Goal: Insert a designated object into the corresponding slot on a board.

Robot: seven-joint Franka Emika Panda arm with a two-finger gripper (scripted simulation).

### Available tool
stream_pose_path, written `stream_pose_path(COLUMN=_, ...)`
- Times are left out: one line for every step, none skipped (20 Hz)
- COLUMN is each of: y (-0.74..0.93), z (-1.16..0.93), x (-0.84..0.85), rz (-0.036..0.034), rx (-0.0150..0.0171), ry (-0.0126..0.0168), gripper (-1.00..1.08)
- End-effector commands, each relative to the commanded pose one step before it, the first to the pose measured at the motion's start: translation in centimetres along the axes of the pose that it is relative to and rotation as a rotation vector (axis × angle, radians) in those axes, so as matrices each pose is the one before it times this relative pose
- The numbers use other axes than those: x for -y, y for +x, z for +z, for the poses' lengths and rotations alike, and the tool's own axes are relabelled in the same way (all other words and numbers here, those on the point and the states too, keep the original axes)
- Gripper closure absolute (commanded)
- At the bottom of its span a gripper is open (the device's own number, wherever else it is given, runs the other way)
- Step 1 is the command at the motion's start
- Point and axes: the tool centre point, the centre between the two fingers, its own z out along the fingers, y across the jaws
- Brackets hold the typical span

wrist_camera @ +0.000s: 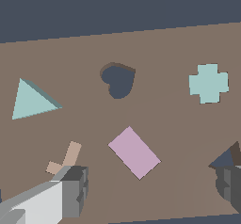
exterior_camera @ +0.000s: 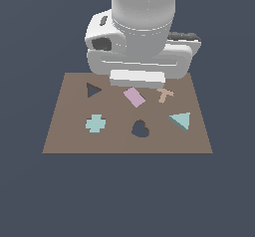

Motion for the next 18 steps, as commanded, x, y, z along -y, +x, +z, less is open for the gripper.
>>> stream_pose_path(y=0.222, z=0.995, x=1.533, rz=0.02098, rx=-0.00108, ry=-0.00024, gripper=-0.92)
stream_pose_path(y=0.120, z=0.448, x=0.685, rz=0.01005, rx=-0.00073, ry=-0.00019, gripper=-0.92)
stream_pose_path(y=0.128, z=0.468, x=0.713, rz=0.01051, rx=-0.00076, ry=-0.00021, gripper=-0.92)
stream_pose_path(y=0.134, z=0.482, x=0.736, rz=0.01080, rx=-0.00079, ry=-0.00023, gripper=-0.92)
stream_pose_path(y=0.141, z=0.493, x=0.750, rz=0.01106, rx=-0.00081, ry=-0.00026, gripper=-0.92)
stream_pose_path(y=0.146, z=0.501, x=0.763, rz=0.01123, rx=-0.00083, ry=-0.00028, gripper=-0.92)
stream_pose_path(y=0.151, z=0.507, x=0.770, rz=0.01137, rx=-0.00084, ry=-0.00030, gripper=-0.92)
stream_pose_path(y=0.155, z=0.510, x=0.777, rz=0.01144, rx=-0.00085, ry=-0.00031, gripper=-0.92)
stream_pose_path(y=0.156, z=0.498, x=0.758, rz=0.01121, rx=-0.00083, ry=-0.00032, gripper=-0.92)
stream_pose_path(y=0.153, z=0.475, x=0.723, rz=0.01069, rx=-0.00079, ry=-0.00031, gripper=-0.92)
stream_pose_path(y=0.150, z=0.450, x=0.686, rz=0.01016, rx=-0.00076, ry=-0.00030, gripper=-0.92)
stream_pose_path(y=0.144, z=0.425, x=0.648, rz=0.00961, rx=-0.00072, ry=-0.00029, gripper=-0.92)
stream_pose_path(y=0.137, z=0.399, x=0.611, rz=0.00900, rx=-0.00067, ry=-0.00027, gripper=-0.92)
stream_pose_path(y=0.133, z=0.372, x=0.569, rz=0.00846, rx=-0.00063, ry=-0.00026, gripper=-0.92)
stream_pose_path(y=0.129, z=0.345, x=0.529, rz=0.00788, rx=-0.00058, ry=-0.00024, gripper=-0.92)
stream_pose_path(y=0.125, z=0.316, x=0.487, rz=0.00729, rx=-0.00053, ry=-0.00021, gripper=-0.92)
stream_pose_path(y=0.119, z=0.287, x=0.445, rz=0.00664, rx=-0.00048, ry=-0.00019, gripper=-0.92)
stream_pose_path(y=0.109, z=0.258, x=0.402, rz=0.00596, rx=-0.00042, ry=-0.00017, gripper=-0.92)
